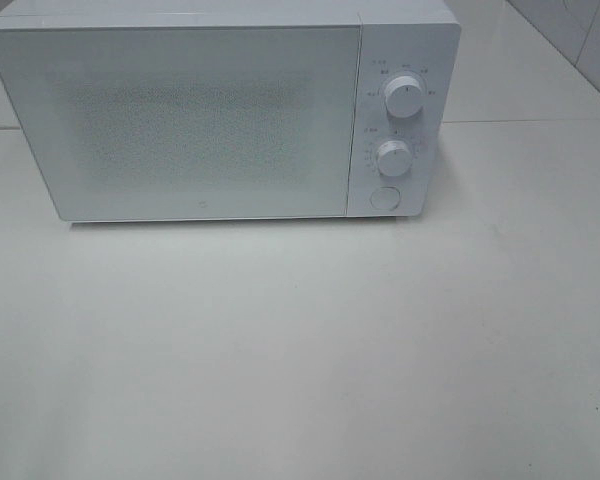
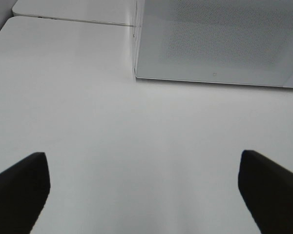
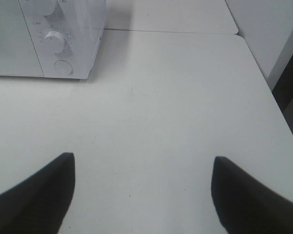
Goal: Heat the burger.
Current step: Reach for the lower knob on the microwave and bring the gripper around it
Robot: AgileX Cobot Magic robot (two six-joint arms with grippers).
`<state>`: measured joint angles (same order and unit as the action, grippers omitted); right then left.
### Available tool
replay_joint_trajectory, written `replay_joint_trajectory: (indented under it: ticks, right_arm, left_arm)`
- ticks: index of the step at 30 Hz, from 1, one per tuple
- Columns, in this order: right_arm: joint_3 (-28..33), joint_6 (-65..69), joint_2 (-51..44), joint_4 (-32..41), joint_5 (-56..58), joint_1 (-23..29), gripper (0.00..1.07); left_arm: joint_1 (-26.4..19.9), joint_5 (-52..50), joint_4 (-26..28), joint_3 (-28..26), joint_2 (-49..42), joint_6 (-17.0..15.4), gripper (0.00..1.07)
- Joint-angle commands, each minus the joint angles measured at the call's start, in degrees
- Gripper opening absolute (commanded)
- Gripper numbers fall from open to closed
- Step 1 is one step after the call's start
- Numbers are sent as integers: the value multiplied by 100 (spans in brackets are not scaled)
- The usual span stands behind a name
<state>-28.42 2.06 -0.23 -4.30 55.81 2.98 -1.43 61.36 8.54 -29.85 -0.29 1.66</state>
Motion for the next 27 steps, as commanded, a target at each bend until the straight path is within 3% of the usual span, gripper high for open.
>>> replay_joint_trajectory:
  ticks: [1,16,27]
  right_arm:
    - [-46,57,-143,11,-160,-46,73]
    - [-155,80,716,-6,-1736,-46,73]
    - [458,80,1627,0,-3254,-46,73]
  left_arm:
    - [-23,0,23,29,-109,-34,98]
    - [-23,0,23,29,-109,-34,98]
    - [-23,0,23,29,-109,-34,98]
